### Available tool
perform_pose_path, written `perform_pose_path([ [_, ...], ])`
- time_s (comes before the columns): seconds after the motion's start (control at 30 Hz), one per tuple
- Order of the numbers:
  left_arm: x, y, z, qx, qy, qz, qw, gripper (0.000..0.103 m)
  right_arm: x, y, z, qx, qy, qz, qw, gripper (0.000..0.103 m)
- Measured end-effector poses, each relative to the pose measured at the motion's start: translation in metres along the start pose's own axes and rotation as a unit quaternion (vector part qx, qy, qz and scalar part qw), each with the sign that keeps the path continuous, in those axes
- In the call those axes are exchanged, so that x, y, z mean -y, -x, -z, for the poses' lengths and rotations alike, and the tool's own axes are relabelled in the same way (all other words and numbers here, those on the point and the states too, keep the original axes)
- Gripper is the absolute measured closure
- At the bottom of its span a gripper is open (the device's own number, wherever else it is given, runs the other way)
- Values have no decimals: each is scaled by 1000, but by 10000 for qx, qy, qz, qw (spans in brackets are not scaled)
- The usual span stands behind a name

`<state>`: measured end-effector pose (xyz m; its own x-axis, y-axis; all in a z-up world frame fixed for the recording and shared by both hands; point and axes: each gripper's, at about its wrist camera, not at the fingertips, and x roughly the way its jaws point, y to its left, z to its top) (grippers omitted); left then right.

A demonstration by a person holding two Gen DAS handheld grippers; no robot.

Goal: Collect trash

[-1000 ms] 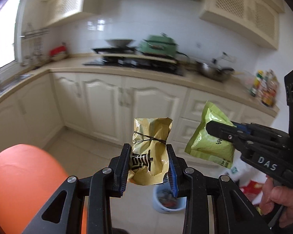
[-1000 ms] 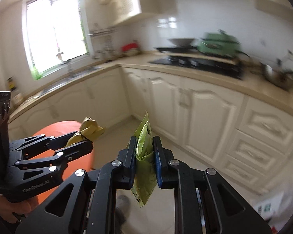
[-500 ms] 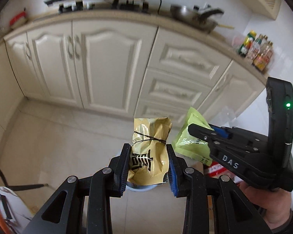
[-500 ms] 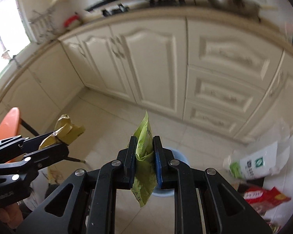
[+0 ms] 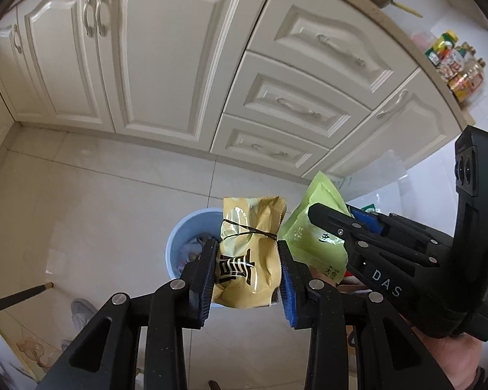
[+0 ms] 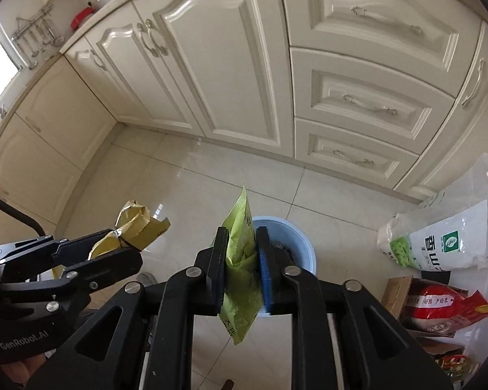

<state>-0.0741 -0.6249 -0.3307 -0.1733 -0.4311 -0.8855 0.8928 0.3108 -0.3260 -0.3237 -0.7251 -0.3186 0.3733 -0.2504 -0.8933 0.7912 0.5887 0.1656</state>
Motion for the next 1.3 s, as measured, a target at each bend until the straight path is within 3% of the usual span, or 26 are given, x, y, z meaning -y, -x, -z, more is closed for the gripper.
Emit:
perform_pose_path([
  [0.03,-2,-8,-6,-61,10,59,10000,70,1,-3,0,-16,3,7,10000,84],
  [0.1,-4,-18,-5,-162,-27,65,9998,55,3,-11,-1,-99,-9,70,9999,78],
  [0.13,-5,-22,-9,-147,-64,-13,9999,43,5,-14,0,-111,-52,54,9999,73],
  [0.17,-5,-24,-8,-112,-77,-72,9999,31,7,-16,1,-116,-89,41,9999,63],
  [0.23,-7,-28,-12,-78,-59,-209,9997,24,10,-17,2,-93,-160,126,9997,47],
  [0.37,-9,-23,-9,-25,47,-458,9989,15,17,-13,5,-12,-334,224,9992,1],
  [0.6,8,13,5,472,19,-1073,9931,6,15,8,10,127,-544,342,9979,0],
  [0.93,16,104,58,1236,223,-1127,9857,6,-33,73,8,609,-336,180,9974,0],
  [1.13,4,204,122,2017,534,-1374,9683,5,-91,126,7,1033,-21,-155,9945,0],
  [1.3,0,290,189,2734,805,-1766,9421,1,-160,170,11,1391,473,-571,9875,0],
])
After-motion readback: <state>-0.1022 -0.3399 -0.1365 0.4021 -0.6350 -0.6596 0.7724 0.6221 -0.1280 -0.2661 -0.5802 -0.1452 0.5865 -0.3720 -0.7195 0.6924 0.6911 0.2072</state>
